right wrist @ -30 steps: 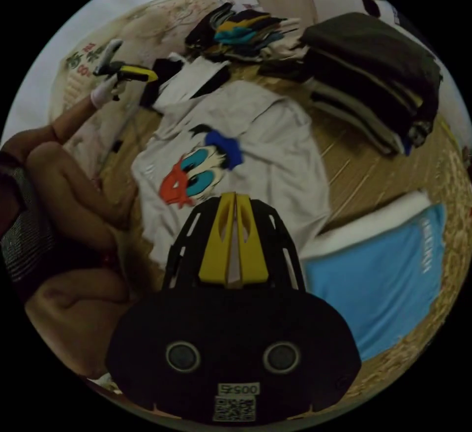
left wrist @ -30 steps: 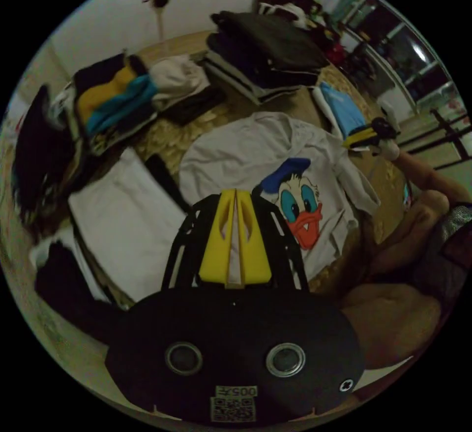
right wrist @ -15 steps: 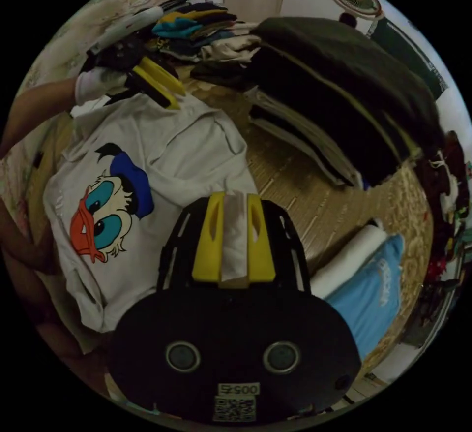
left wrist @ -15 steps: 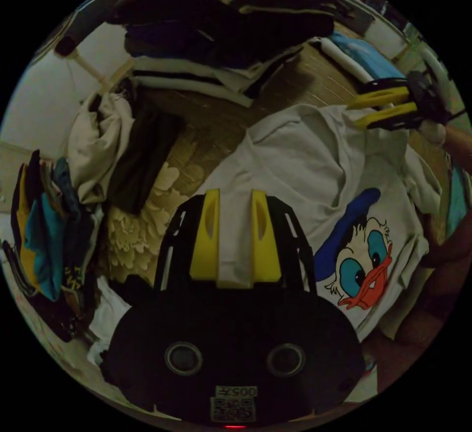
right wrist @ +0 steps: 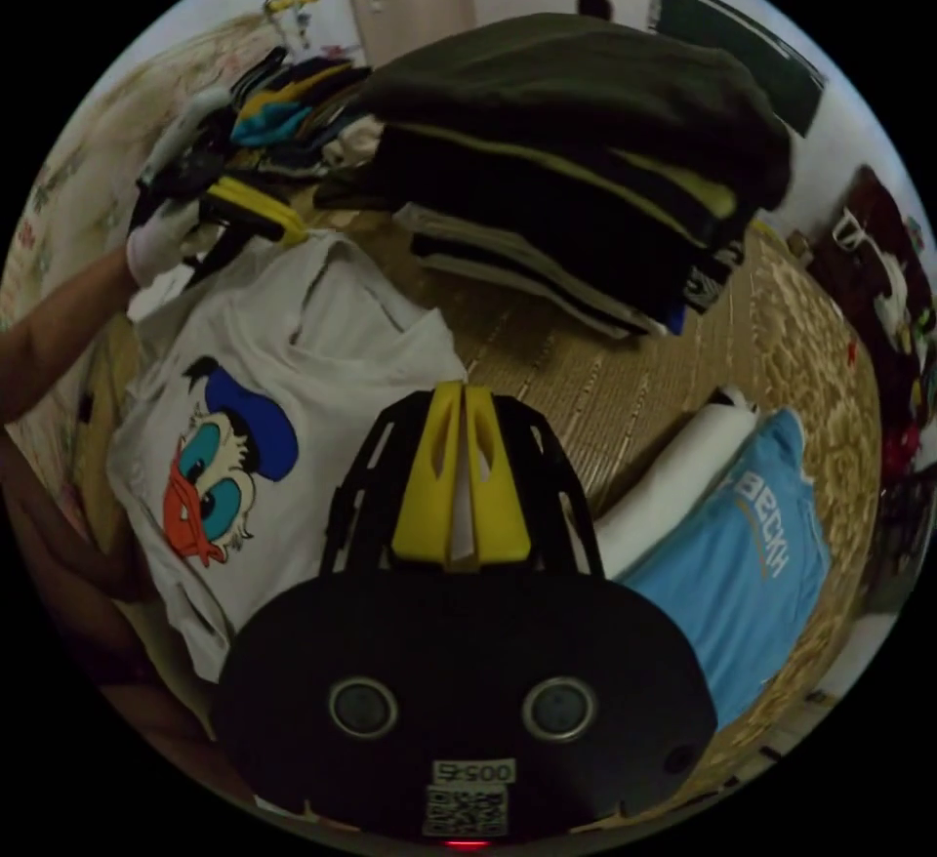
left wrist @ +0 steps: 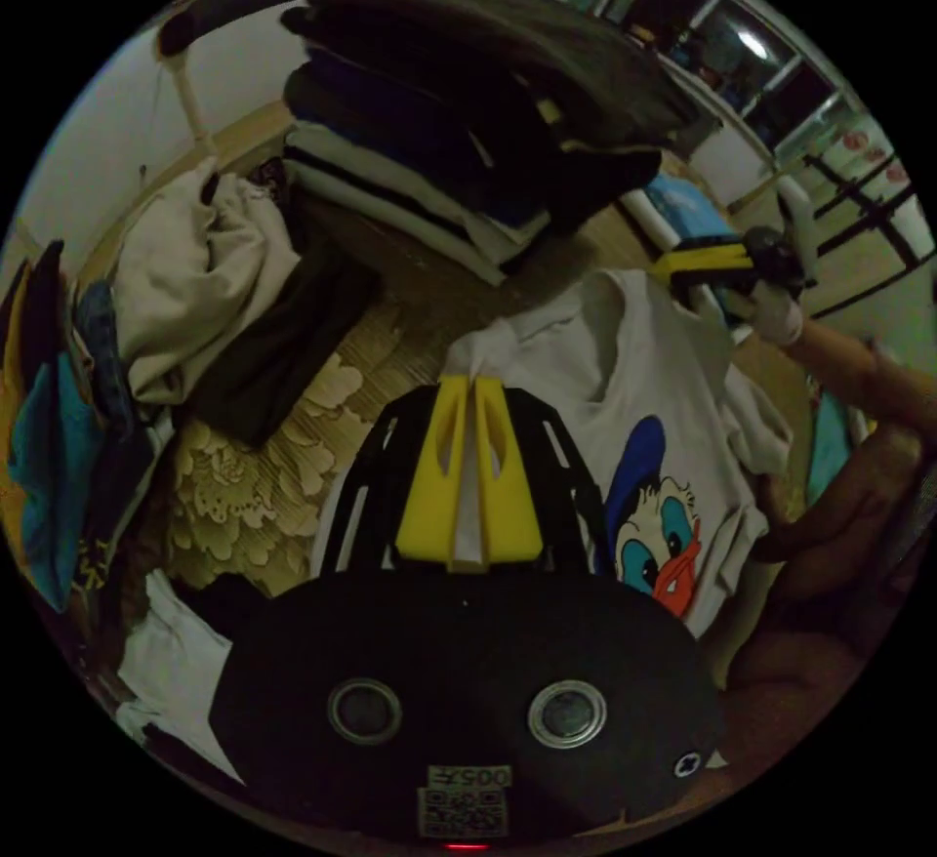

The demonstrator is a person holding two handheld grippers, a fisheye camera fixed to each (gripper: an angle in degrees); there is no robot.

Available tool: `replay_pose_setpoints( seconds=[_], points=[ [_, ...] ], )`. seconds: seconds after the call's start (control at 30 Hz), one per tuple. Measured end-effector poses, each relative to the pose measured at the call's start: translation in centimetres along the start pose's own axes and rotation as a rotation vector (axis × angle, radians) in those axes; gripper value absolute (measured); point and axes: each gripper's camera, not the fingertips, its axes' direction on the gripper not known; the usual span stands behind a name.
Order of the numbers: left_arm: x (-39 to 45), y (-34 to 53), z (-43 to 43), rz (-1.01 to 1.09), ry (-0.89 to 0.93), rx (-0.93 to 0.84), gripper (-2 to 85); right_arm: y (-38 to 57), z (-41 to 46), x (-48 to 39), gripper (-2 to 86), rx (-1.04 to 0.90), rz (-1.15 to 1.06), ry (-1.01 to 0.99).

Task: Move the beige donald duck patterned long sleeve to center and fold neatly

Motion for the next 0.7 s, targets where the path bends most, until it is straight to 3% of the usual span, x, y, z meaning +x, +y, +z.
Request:
replay_pose_setpoints(
  seconds=[0.07,0.23,0.37,0.47,0.53,0.63,0.7],
  points=[
    [-2.1,0.3,-0.6,-0.113,0.015,0.038,1.2,0.4,-0.5,0.8,-1.5,0.004,0.044,-0.024],
    [-3.4,0.4,1.9,-0.229,-0.065,-0.083,2.7,1.1,0.7,1.8,-1.0,-0.094,0.15,0.054],
    [-2.1,3.0,-0.8,-0.243,-0.029,0.105,5.7,2.5,-2.1,3.0,-0.8,0.0,0.175,0.02],
    [-0.4,5.7,-3.2,-0.19,-0.076,0.144,5.8,4.4,-4.5,3.7,-0.5,0.045,0.153,-0.127],
    [1.4,7.6,-4.2,-0.117,-0.084,0.122,5.5,6.3,-5.2,2.6,0.8,0.0,0.041,-0.35],
    [5.6,11.2,-4.1,0.051,-0.004,-0.012,5.8,9.1,-4.8,-1.5,4.4,-0.14,-0.171,-0.579],
    [8.4,13.8,-3.3,0.136,0.036,-0.117,6.0,11.0,-4.2,-4.7,6.0,-0.253,-0.302,-0.606]
  ],
)
